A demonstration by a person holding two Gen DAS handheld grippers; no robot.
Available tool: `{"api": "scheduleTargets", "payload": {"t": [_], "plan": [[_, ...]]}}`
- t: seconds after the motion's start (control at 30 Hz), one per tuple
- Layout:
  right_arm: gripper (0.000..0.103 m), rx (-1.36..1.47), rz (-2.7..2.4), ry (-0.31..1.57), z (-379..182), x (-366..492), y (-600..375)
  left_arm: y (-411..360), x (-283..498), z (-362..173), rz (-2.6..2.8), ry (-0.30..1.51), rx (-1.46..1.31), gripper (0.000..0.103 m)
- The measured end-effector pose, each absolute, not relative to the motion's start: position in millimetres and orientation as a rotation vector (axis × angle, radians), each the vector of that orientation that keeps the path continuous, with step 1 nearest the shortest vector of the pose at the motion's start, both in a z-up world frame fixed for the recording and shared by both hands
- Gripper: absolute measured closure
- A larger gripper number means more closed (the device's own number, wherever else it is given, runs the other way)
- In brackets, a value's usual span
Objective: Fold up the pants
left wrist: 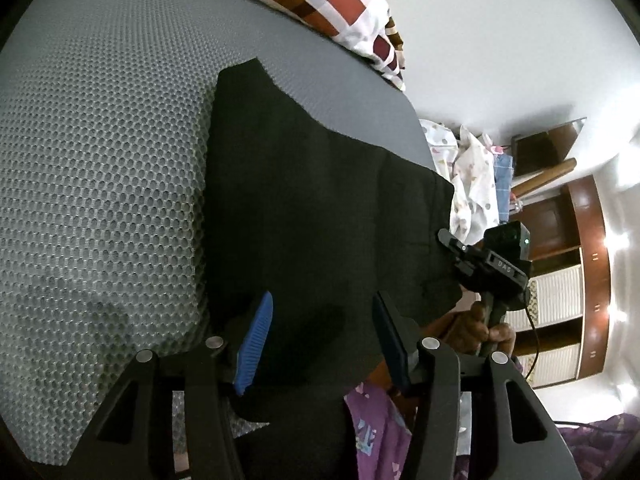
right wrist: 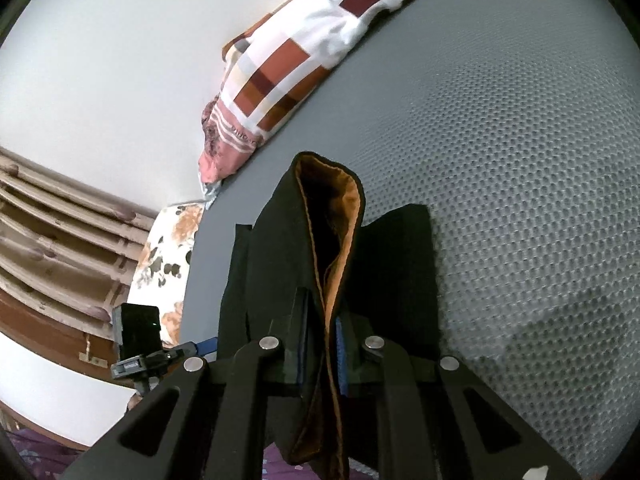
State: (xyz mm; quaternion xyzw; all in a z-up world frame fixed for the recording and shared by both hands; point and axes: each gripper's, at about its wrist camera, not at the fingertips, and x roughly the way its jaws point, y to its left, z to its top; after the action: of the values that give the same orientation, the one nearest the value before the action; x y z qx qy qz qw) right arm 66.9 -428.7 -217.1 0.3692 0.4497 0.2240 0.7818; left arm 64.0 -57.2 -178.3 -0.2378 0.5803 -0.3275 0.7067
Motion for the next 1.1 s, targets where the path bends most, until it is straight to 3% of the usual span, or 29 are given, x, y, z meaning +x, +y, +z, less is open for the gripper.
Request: {"api": "scheduleTargets", "payload": {"t": [0.43, 0.57, 0.63, 0.83, 0.87, 0.9, 0.93, 1.1], "plan": [[0.092, 0.886, 0.485, 0.941, -236, 54, -464, -68, 59, -184, -0.708, 1.299, -0.524, 0.045], [0.086, 0.924, 0.525, 0.95, -231, 47, -465, -73, 60, -185, -0.705, 1.303, -0.525, 0.045], [0.072, 0.908, 0.519, 0.965, -230, 47, -462, -76, 61, -186, -0.703, 1.303, -0.528, 0.044], [0.066, 0.872, 0.526, 1.004, -230, 54, -445, -80, 63, -187, -0.699, 1.303, -0.532, 0.043], [0.066, 0.851, 0.523, 1.003, -229, 55, -441, -80, 63, -187, -0.698, 1.303, -0.532, 0.043], [0.076, 0.812, 0.511, 1.003, -227, 55, -436, -81, 64, -187, -0.694, 1.306, -0.533, 0.043], [0.092, 0.751, 0.497, 1.007, -223, 56, -430, -80, 64, -187, -0.693, 1.306, -0.535, 0.043], [0.095, 0.726, 0.484, 0.974, -216, 51, -431, -79, 66, -185, -0.7, 1.302, -0.531, 0.043]]}}
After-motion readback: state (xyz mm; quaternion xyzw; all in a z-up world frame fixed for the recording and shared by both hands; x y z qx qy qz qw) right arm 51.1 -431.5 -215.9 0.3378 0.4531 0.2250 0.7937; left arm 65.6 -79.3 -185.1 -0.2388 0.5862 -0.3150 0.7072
